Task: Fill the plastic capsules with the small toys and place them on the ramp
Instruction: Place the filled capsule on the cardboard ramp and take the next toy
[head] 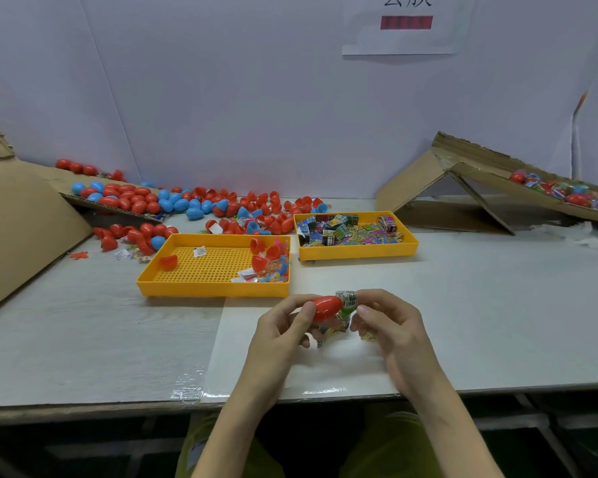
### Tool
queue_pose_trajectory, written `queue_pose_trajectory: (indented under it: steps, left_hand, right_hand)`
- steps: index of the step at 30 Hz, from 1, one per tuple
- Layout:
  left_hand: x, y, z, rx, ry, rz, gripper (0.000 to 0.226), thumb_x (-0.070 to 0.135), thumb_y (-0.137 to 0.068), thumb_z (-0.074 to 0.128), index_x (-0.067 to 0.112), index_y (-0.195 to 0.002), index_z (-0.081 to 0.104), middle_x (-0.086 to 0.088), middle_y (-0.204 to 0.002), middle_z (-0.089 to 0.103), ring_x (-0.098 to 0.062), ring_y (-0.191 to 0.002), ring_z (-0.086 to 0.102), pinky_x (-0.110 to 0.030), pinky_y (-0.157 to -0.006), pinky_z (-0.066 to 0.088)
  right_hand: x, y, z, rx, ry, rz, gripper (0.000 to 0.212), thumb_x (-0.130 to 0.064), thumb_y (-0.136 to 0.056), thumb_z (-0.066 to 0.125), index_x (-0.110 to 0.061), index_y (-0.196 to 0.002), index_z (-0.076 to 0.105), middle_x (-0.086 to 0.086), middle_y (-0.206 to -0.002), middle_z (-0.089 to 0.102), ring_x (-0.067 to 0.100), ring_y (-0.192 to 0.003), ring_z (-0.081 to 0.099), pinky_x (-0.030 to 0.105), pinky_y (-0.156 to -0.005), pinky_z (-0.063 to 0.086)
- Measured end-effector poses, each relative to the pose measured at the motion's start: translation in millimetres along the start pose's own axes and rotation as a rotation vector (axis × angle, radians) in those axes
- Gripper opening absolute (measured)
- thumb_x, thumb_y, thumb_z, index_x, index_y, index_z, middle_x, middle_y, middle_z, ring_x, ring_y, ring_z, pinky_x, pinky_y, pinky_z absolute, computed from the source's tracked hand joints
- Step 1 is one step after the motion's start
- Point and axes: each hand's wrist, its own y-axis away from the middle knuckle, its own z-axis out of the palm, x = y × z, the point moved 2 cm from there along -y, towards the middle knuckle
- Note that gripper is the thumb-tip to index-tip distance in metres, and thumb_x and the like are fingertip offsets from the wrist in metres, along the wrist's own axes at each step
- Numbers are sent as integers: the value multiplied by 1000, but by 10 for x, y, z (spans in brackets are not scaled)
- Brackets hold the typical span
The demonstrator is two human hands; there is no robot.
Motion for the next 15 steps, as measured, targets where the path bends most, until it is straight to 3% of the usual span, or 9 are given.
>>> queue_pose_trajectory:
  steps: [9, 15]
  left_hand:
    - [-22, 1, -13, 25, -21, 7, 28, 55, -84, 58, 39, -100, 74, 3, -82, 69, -6, -69, 57, -17, -63, 46]
    - [-18, 13, -13, 46, -35, 20, 38, 55, -84, 56, 27, -100, 75, 8, -74, 66, -3, -67, 54, -14, -60, 44]
  right_hand:
    - [29, -1, -25, 12, 35, -1, 10, -20, -74, 71, -23, -82, 76, 5, -68, 65, 22, -67, 55, 26, -65, 46]
    - [52, -10, -30, -17, 50, -16, 12, -22, -79, 69, -20, -87, 79, 4, -76, 69, 24, -71, 55, 24, -64, 47]
